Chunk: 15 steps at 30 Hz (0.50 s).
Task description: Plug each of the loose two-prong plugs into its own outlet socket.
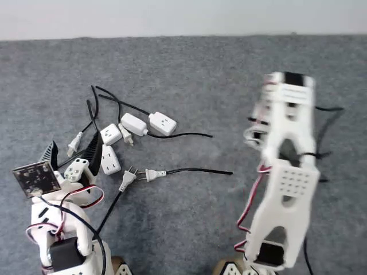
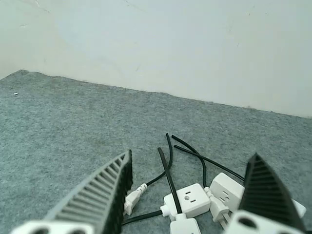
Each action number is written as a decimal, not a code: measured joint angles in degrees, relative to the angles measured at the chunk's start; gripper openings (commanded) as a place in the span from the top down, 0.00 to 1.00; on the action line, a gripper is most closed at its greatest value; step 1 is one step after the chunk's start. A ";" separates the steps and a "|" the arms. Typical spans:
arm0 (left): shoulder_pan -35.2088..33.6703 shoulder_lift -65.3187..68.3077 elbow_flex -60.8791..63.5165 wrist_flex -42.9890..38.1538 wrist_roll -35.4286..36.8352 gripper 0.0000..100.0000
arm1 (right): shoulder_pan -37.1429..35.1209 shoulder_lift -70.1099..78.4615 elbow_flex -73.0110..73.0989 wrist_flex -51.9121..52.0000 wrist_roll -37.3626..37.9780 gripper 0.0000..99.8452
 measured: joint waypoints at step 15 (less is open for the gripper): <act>0.00 0.00 0.00 0.00 0.00 0.64 | 39.03 0.00 0.00 -1.05 18.02 0.62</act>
